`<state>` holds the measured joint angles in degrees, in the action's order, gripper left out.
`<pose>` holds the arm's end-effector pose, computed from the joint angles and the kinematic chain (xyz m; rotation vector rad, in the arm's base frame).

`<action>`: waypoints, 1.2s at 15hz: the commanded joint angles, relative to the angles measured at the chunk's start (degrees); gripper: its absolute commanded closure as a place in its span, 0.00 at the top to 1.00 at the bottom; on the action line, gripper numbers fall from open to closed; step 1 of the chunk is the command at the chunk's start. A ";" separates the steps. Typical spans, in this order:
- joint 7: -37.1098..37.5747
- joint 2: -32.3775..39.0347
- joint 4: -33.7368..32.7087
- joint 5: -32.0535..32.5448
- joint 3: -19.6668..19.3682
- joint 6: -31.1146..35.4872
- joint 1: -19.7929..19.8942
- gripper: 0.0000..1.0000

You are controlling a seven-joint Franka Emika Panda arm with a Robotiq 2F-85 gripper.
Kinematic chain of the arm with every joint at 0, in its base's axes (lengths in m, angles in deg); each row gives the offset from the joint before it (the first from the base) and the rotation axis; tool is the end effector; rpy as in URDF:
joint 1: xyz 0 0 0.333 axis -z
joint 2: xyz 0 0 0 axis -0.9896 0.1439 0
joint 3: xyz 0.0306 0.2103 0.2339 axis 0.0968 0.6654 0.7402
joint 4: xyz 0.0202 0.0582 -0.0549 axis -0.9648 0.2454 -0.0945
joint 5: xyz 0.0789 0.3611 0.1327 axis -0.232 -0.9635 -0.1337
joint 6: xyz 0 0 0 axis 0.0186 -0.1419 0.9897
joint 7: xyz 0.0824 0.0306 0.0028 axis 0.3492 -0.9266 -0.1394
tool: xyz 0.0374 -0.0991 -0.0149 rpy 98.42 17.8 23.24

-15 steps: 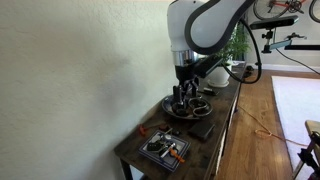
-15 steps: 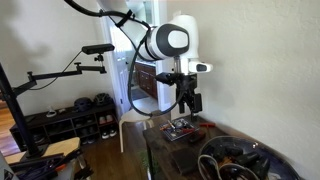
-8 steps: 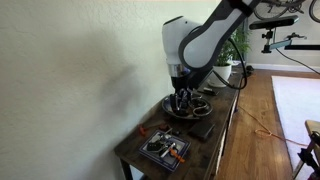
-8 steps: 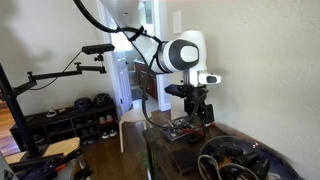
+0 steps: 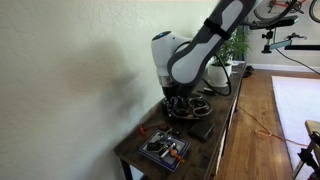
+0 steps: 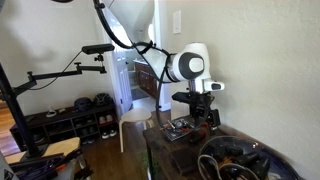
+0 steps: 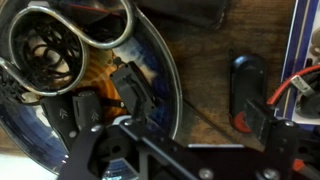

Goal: Pick the black object on the table and place it on the tray

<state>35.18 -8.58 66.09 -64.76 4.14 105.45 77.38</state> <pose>0.6404 0.0059 0.2015 2.9136 -0.0353 0.0237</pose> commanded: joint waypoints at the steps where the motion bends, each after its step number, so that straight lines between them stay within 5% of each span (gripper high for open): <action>1: -0.35 2.40 -3.31 0.55 -1.54 0.81 -1.88 1.00; 18: -4.48 11.31 -12.74 -2.58 0.76 0.79 -1.51 1.00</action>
<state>32.70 1.39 54.80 -65.57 5.01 105.66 76.29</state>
